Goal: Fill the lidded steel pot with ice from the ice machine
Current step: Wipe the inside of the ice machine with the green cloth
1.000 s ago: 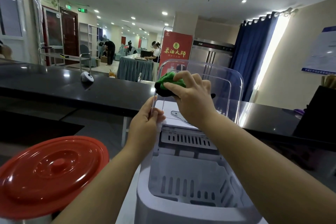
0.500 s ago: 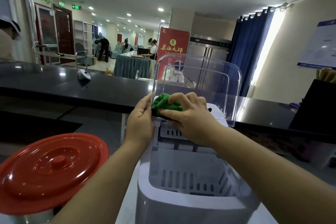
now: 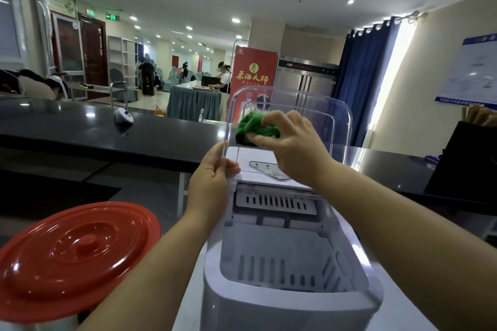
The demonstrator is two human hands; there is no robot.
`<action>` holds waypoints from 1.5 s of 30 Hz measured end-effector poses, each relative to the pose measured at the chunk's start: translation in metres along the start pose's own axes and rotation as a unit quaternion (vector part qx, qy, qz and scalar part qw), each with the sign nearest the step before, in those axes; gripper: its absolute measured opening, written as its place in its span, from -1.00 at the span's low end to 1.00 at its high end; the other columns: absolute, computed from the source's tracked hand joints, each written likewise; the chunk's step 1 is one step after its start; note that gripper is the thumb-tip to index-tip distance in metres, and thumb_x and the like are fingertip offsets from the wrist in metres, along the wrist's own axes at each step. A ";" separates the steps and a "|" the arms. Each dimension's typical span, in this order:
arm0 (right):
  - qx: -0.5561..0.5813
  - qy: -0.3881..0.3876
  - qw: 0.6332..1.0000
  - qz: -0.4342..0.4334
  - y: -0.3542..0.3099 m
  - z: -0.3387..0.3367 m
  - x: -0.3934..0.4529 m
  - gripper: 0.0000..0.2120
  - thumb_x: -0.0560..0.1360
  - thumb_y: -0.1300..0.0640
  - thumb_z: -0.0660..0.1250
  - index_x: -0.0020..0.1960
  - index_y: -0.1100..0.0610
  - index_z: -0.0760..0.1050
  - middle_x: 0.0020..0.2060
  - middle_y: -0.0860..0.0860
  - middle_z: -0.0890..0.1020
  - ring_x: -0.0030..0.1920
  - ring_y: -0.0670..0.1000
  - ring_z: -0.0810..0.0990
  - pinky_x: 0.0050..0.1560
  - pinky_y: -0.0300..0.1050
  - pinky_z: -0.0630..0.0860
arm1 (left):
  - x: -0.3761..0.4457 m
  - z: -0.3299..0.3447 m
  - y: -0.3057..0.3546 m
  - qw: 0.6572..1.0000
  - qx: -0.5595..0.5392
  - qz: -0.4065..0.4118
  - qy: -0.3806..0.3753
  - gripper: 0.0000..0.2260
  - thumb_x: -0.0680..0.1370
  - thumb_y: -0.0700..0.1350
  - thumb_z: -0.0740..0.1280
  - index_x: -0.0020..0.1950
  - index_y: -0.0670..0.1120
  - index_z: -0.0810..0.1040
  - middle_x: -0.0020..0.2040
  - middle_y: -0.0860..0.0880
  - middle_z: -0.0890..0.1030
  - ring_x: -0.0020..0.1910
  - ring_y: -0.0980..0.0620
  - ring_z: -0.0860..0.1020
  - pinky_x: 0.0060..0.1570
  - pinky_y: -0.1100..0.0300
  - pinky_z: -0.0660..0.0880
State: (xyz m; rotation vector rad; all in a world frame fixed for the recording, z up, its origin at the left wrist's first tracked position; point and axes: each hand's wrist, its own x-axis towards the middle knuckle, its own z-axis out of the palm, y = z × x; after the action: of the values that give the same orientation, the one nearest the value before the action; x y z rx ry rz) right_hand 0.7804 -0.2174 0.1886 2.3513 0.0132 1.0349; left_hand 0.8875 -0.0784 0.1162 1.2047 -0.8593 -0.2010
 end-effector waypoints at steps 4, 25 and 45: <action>-0.032 0.042 0.997 0.062 0.020 -0.005 0.013 -0.57 0.35 0.36 0.45 0.17 0.06 0.61 0.07 0.17 0.51 -0.06 0.26 0.48 -0.13 0.20 0.51 | 0.001 0.000 -0.001 1.000 0.003 0.000 0.001 -0.72 0.65 -0.17 0.06 0.23 0.15 0.40 -0.12 -0.02 0.60 -0.13 0.21 0.60 -0.12 0.39 0.49; 0.074 -0.046 0.995 0.045 -0.012 -0.001 -0.057 -0.65 0.41 0.30 0.38 0.19 0.15 0.58 0.07 0.20 0.53 -0.16 0.21 0.50 -0.21 0.18 0.57 | 0.003 0.001 0.000 0.999 0.043 -0.003 0.014 -0.74 0.65 -0.10 0.08 0.29 0.09 0.41 -0.12 -0.01 0.61 -0.09 0.15 0.60 -0.17 0.38 0.43; -0.043 -0.025 0.997 0.061 0.031 -0.025 -0.029 -0.53 0.32 0.41 0.45 0.19 0.11 0.59 0.06 0.18 0.52 -0.13 0.23 0.47 -0.19 0.18 0.52 | 0.000 0.002 0.003 0.998 0.060 -0.017 0.014 -0.69 0.66 -0.14 0.01 0.36 -0.05 0.39 -0.07 -0.03 0.57 -0.08 0.20 0.56 -0.22 0.44 0.42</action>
State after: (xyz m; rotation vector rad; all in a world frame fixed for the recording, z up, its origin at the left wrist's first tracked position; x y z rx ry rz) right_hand 0.7370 -0.2376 0.1978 2.3215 -0.1927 1.0126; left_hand 0.8845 -0.0787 0.1192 1.3327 -0.8367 -0.1608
